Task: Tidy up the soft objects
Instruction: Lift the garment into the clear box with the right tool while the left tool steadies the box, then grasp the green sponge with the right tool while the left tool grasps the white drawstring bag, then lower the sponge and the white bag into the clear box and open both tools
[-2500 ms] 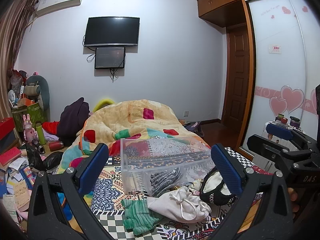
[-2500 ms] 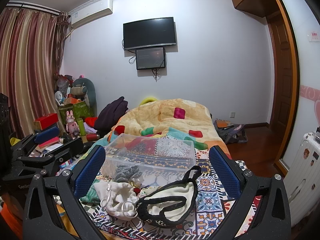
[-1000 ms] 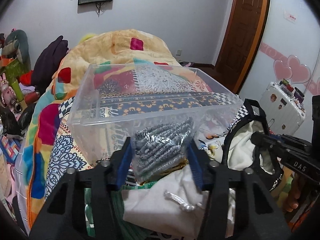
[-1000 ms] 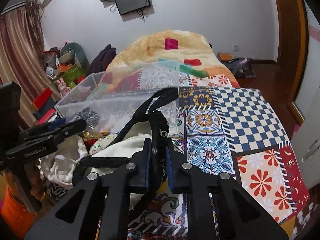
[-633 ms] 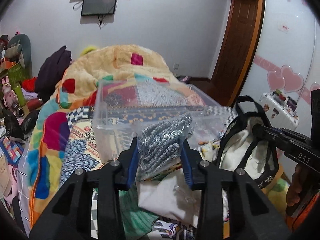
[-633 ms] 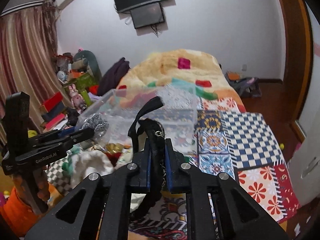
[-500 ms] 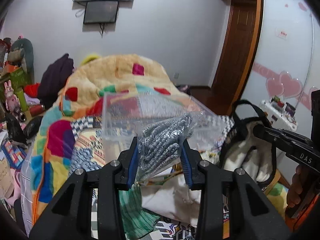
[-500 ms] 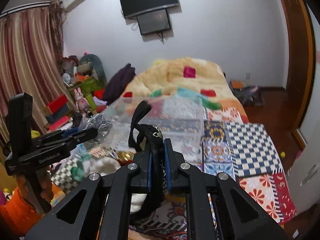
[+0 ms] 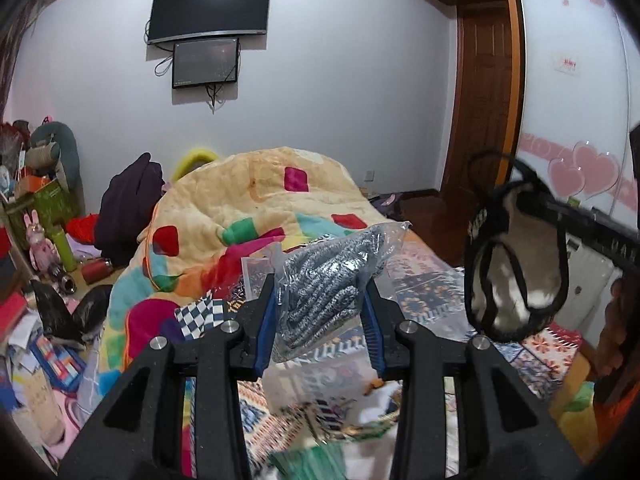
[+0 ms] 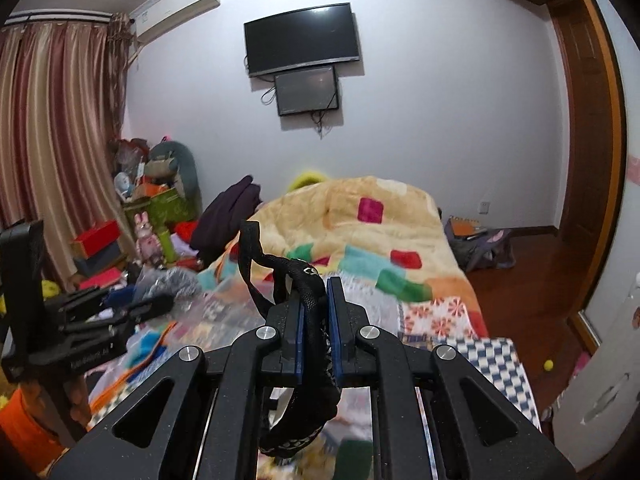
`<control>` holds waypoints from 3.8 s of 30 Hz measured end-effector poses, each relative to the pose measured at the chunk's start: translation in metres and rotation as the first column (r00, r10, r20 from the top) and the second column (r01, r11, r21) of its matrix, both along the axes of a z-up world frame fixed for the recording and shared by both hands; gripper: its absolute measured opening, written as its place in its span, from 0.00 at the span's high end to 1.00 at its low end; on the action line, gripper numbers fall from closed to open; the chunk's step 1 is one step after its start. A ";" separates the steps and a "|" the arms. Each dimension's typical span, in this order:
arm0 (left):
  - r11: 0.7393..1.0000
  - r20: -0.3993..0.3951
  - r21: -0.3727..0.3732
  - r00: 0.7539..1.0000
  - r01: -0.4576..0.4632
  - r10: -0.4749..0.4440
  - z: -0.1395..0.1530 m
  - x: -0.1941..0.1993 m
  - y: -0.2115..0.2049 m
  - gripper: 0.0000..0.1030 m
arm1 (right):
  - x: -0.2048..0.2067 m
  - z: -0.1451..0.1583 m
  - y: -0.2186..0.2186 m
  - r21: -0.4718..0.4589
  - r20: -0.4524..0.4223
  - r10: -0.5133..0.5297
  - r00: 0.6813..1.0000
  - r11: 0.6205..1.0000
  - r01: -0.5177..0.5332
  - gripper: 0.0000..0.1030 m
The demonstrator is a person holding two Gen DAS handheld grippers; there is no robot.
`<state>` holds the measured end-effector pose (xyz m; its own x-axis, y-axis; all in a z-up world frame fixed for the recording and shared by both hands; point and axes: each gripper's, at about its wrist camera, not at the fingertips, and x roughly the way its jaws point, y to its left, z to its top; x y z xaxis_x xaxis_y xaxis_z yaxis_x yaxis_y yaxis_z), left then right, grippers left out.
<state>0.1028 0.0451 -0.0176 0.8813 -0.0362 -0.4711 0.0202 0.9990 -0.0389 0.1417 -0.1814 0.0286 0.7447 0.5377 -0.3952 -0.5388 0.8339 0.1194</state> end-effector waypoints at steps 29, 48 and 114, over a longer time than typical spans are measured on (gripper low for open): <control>0.994 -0.279 0.036 0.956 0.106 -0.091 -0.061 0.080 -0.013 0.46 | 0.068 -0.072 0.032 -0.217 -0.301 0.005 0.954 0.973 -0.074 0.88; 0.998 -0.115 0.014 0.992 0.060 -0.058 -0.011 -0.010 -0.010 0.02 | -0.005 -0.029 0.003 -0.165 -0.175 0.028 0.984 0.985 -0.058 0.18; 0.999 -0.027 -0.020 0.999 -0.039 0.038 -0.009 0.033 0.007 0.92 | 0.018 -0.032 0.025 -0.095 -0.163 0.067 0.984 0.992 -0.083 0.67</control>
